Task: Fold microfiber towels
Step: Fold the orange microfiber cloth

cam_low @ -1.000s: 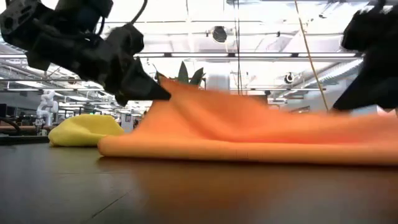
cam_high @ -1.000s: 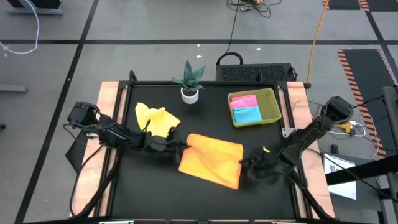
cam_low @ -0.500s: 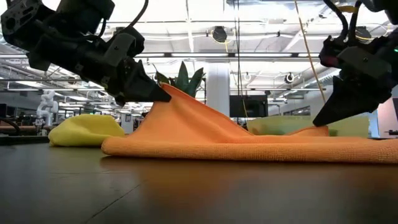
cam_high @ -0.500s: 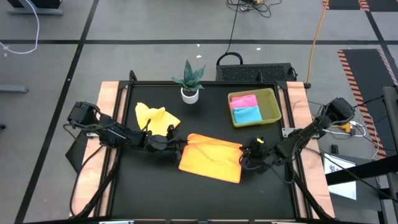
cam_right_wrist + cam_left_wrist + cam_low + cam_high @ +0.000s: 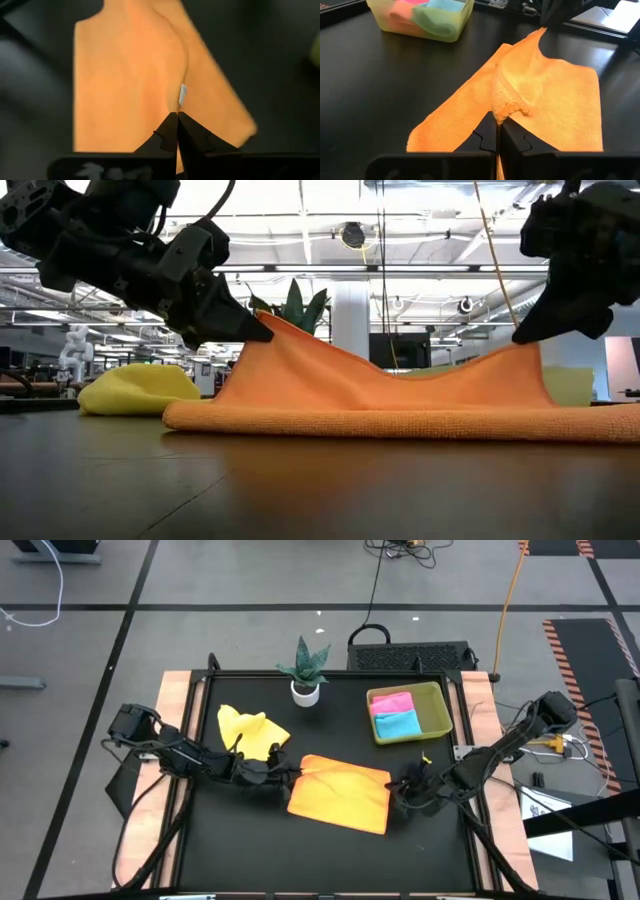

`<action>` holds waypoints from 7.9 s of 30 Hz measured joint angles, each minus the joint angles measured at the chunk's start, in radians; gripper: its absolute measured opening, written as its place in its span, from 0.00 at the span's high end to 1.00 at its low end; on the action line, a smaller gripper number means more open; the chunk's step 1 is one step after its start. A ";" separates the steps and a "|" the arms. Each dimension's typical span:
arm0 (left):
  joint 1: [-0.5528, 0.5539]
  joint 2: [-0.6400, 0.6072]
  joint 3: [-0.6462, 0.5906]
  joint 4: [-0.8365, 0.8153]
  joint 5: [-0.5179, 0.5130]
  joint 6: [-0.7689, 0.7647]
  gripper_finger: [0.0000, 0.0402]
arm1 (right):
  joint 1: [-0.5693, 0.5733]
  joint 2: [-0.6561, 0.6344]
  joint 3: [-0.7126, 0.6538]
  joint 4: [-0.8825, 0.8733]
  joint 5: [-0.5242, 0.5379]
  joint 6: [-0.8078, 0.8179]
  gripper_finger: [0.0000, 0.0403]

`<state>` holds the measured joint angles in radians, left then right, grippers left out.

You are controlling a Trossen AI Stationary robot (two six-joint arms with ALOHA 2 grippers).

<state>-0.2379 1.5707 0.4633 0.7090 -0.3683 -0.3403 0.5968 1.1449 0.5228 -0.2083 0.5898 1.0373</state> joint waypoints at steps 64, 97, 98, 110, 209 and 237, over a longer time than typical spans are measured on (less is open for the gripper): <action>0.083 0.184 0.074 0.064 -0.105 0.062 0.79 | -0.185 0.061 -0.126 0.318 0.035 -0.276 0.99; 0.028 0.179 0.077 -0.008 0.185 0.082 0.97 | -0.054 0.133 -0.188 0.761 -0.181 -0.476 1.00; 0.031 0.195 0.077 -0.012 0.185 0.077 0.98 | -0.059 0.163 -0.188 0.792 -0.199 -0.482 1.00; 0.154 0.202 0.079 -0.065 0.158 0.174 0.97 | -0.037 0.483 -0.160 0.889 -0.346 -0.285 1.00; 0.085 0.229 0.078 -0.023 0.027 0.160 0.99 | 0.070 0.653 0.196 0.756 -0.130 -0.551 1.00; 0.012 0.192 0.081 -0.004 0.106 0.099 0.97 | 0.005 0.886 0.538 0.541 -0.197 -1.077 0.61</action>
<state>-0.2260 1.7630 0.5442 0.7054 -0.2626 -0.2417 0.6020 2.0312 1.0611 0.3323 0.3923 -0.0394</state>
